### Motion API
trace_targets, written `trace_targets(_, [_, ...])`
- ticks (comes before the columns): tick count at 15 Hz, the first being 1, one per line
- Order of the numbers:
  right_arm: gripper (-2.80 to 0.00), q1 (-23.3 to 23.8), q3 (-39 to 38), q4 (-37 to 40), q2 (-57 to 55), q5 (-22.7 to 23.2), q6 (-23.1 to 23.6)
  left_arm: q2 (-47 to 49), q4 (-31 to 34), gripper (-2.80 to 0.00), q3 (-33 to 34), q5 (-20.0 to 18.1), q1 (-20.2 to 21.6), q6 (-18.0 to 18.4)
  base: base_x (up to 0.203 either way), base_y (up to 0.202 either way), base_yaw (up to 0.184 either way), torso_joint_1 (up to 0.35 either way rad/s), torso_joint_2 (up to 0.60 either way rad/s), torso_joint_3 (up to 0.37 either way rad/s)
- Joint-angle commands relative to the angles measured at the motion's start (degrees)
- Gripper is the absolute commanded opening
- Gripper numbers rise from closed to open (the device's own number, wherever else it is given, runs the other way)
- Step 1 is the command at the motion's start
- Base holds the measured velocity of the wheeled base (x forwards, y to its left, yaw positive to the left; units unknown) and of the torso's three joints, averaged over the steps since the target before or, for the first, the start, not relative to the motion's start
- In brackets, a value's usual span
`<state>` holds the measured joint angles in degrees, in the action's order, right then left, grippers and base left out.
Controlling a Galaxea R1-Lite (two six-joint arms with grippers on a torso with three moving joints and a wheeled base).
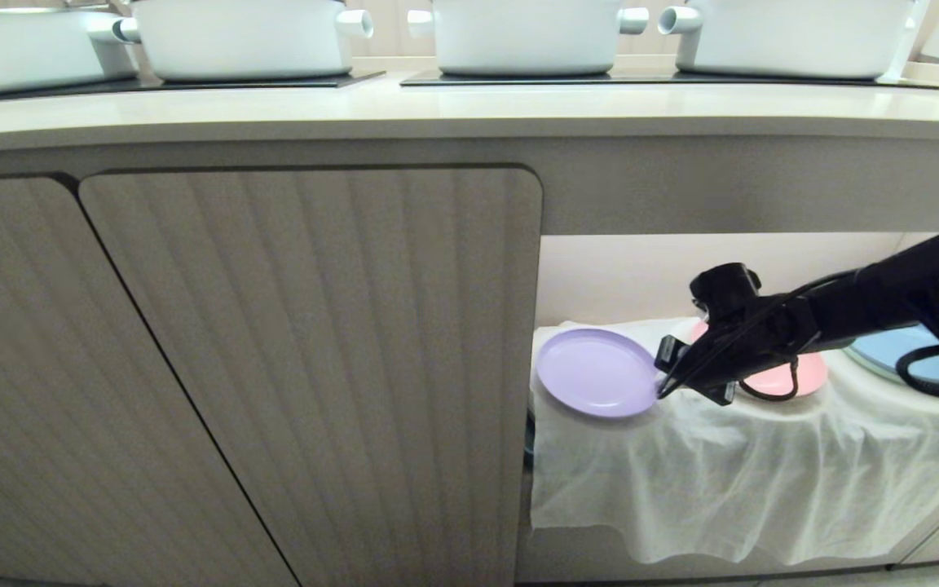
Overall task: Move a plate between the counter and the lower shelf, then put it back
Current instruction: Put the plate in the cupboard
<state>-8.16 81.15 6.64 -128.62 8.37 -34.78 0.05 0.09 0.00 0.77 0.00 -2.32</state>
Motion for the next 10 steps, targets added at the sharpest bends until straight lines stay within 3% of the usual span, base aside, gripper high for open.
trace_targets(1, [-2.80,-0.02,0.15,-0.05,-0.76,0.06,-0.20,0.04,0.00,-2.80,0.00,0.02,0.02,-0.06,0.000,0.000,0.000,0.000,0.00,0.000])
trace_targets(10, [-2.80,0.07,3.05,0.57,-2.08,0.06,-0.38,0.04,0.00,-2.80,0.00,0.02,0.09,-0.06,0.000,0.000,0.000,0.000,0.00,0.000])
